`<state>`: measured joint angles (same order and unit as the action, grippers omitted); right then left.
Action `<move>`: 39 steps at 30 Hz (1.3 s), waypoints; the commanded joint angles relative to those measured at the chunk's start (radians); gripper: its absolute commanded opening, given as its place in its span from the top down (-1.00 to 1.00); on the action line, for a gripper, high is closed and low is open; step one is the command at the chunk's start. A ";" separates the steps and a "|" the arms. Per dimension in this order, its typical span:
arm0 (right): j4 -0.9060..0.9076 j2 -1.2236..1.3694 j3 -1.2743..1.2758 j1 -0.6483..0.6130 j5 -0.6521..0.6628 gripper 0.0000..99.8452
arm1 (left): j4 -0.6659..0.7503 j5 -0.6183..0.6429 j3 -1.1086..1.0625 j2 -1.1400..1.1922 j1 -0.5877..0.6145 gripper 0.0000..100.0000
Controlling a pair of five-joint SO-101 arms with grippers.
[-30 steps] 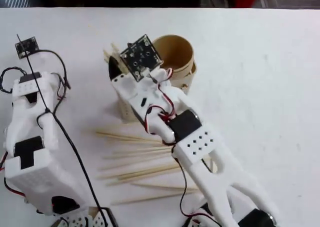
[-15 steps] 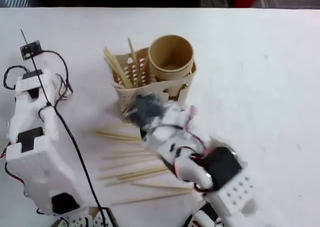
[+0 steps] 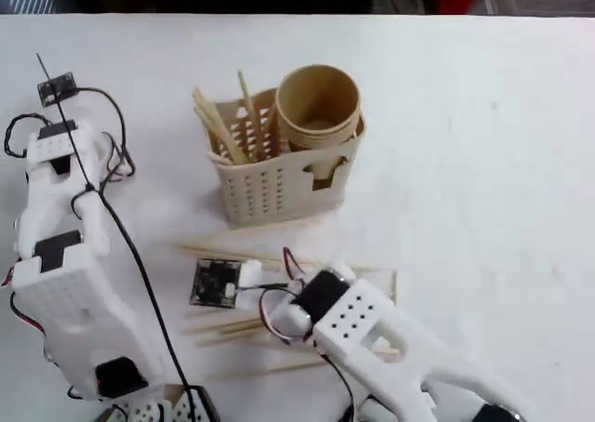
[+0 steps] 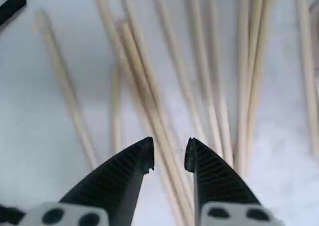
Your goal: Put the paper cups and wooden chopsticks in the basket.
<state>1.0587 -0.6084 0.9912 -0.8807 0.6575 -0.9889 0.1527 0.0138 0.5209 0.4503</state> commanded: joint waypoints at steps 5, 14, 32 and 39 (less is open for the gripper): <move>-0.295 0.159 -0.034 0.113 0.049 0.73 | -0.003 0.009 0.041 -0.004 0.016 0.63; -0.498 0.286 -0.072 0.180 0.049 0.65 | 0.003 0.009 0.041 -0.004 0.013 0.63; -0.691 0.297 -0.046 0.239 0.052 0.69 | -0.002 0.009 0.041 -0.004 0.013 0.63; -0.713 0.492 -0.109 0.240 0.055 0.69 | -0.002 0.009 0.041 -0.004 0.013 0.63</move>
<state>0.3682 -0.1864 0.9513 -0.6536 0.7035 -0.9889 0.1527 0.0138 0.5209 0.4503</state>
